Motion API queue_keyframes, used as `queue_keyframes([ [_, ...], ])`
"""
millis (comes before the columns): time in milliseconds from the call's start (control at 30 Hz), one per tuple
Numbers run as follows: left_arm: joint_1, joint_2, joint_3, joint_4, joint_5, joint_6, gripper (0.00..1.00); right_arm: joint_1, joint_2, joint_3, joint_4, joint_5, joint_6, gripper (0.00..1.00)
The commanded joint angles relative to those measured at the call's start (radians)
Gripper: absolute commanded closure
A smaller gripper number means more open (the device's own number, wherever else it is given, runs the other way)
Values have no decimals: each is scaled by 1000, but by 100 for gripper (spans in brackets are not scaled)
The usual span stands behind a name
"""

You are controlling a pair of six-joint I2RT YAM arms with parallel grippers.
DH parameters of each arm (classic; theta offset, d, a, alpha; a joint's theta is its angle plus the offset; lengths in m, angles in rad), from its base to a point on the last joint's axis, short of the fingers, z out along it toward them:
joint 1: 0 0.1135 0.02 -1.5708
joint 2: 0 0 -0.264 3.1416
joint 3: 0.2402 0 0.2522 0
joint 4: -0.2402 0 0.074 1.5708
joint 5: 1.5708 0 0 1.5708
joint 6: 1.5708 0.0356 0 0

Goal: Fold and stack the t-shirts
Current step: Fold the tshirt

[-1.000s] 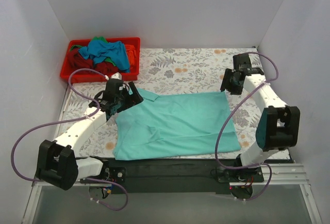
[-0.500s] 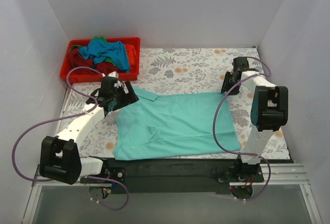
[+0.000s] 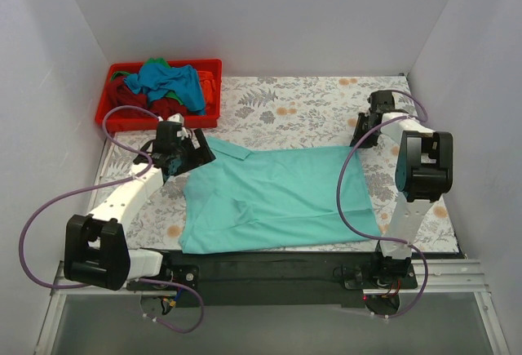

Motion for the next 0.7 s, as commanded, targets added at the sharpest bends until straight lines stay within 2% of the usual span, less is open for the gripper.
queue_keyframes([
  [0, 9, 15, 30, 4, 11, 16, 15, -14, -4, 2, 26, 18, -10, 73],
  [67, 14, 36, 41, 15, 14, 12, 17, -16, -5, -5, 26, 26, -13, 79],
  [133, 16, 81, 67, 35, 9, 15, 20, -17, 1, -9, 25, 26, -17, 91],
  [200, 25, 144, 93, 53, 5, 25, 22, -17, 3, -8, 25, 20, -19, 98],
  [467, 48, 342, 261, 112, 8, 54, 28, -19, 13, -14, 25, -3, -25, 99],
  [667, 48, 490, 357, 113, 0, 88, 50, -19, 7, -29, 25, -12, -34, 99],
])
